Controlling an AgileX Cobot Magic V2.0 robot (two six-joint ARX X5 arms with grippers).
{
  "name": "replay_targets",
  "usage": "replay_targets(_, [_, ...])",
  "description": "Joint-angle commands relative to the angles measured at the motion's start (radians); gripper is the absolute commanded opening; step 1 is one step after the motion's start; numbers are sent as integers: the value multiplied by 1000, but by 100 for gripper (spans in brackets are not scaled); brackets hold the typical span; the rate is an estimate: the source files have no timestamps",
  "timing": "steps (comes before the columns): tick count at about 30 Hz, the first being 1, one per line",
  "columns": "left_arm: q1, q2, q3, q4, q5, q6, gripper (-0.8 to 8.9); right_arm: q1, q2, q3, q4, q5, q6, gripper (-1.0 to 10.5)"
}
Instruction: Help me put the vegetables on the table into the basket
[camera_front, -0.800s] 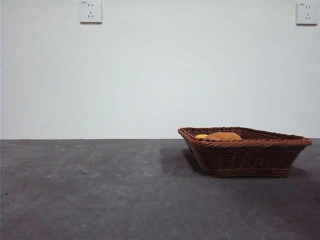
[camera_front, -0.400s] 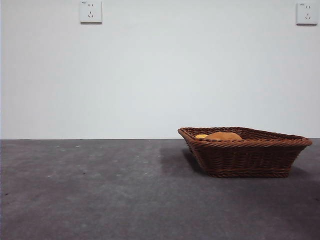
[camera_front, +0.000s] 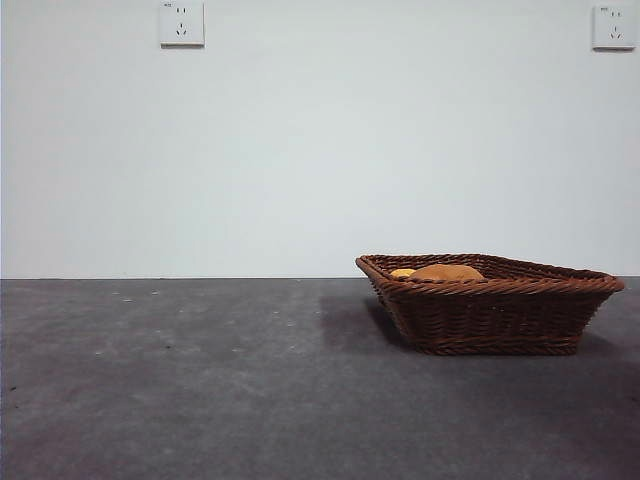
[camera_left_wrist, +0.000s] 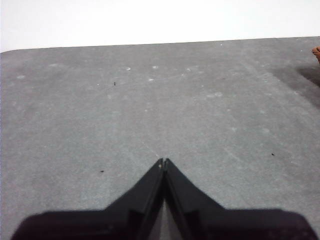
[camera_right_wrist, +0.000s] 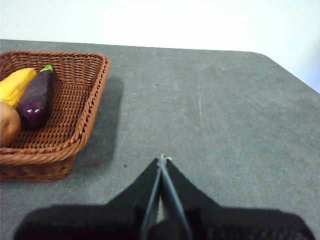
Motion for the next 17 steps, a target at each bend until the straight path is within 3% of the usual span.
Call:
replay_targets(1, [2, 0, -11, 5, 0, 15, -3, -1, -3, -4, -6, 1, 11, 1])
replay_targets(17, [2, 0, -11, 6, 0, 15, -3, -8, -3, -4, -6, 2, 11, 1])
